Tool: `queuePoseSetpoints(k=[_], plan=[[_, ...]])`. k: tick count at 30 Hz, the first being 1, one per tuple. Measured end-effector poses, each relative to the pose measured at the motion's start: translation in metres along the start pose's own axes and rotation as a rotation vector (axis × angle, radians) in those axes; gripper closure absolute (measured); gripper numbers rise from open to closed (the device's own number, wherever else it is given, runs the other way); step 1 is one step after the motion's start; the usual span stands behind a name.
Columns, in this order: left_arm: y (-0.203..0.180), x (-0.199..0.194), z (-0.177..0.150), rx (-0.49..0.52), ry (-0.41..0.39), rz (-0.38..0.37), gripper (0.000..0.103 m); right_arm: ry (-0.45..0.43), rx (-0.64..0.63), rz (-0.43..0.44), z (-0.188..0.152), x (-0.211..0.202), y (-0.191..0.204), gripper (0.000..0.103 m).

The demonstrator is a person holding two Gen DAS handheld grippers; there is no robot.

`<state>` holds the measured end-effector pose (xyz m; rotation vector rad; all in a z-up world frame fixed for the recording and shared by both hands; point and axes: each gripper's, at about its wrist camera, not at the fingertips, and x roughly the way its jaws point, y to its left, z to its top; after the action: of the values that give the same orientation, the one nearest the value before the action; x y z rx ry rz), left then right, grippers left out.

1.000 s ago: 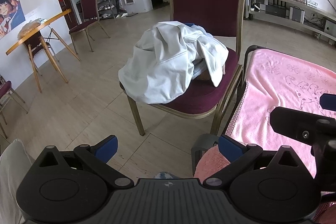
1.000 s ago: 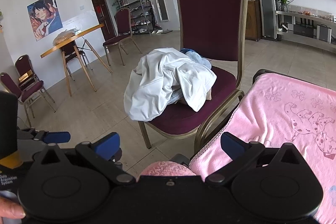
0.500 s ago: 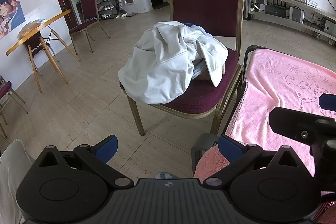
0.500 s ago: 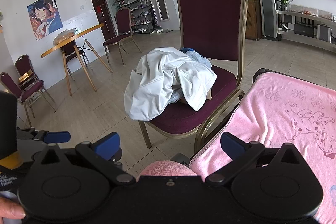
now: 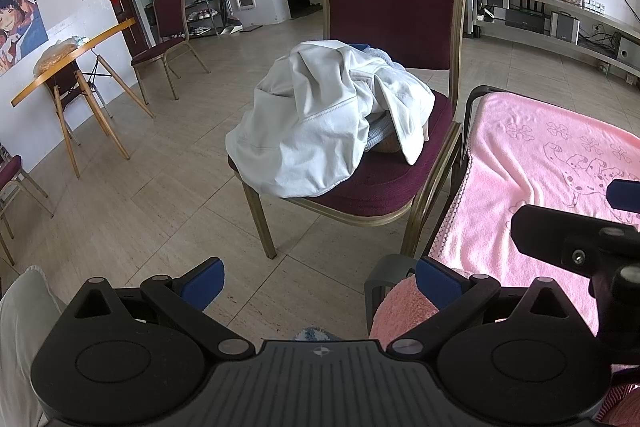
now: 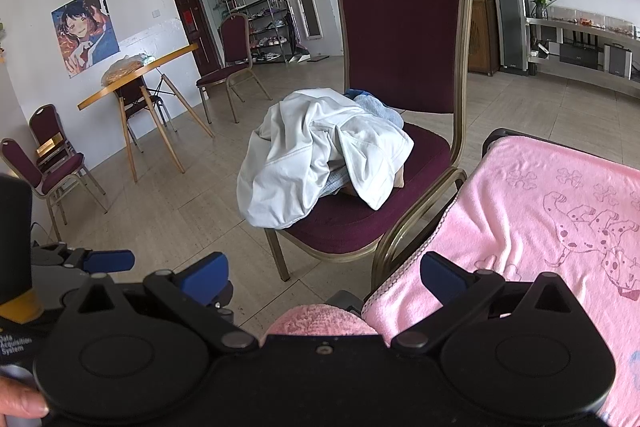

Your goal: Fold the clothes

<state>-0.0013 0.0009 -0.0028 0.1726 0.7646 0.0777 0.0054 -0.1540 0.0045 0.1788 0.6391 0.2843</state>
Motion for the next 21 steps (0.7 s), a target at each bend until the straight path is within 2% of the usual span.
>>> queuePoseSetpoints(k=[21], plan=[[0.0003, 0.0012, -0.0015, 0.001, 0.001, -0.003, 0.001, 0.008, 0.006, 0.001, -0.0006, 0.0014, -0.0005, 0.000]])
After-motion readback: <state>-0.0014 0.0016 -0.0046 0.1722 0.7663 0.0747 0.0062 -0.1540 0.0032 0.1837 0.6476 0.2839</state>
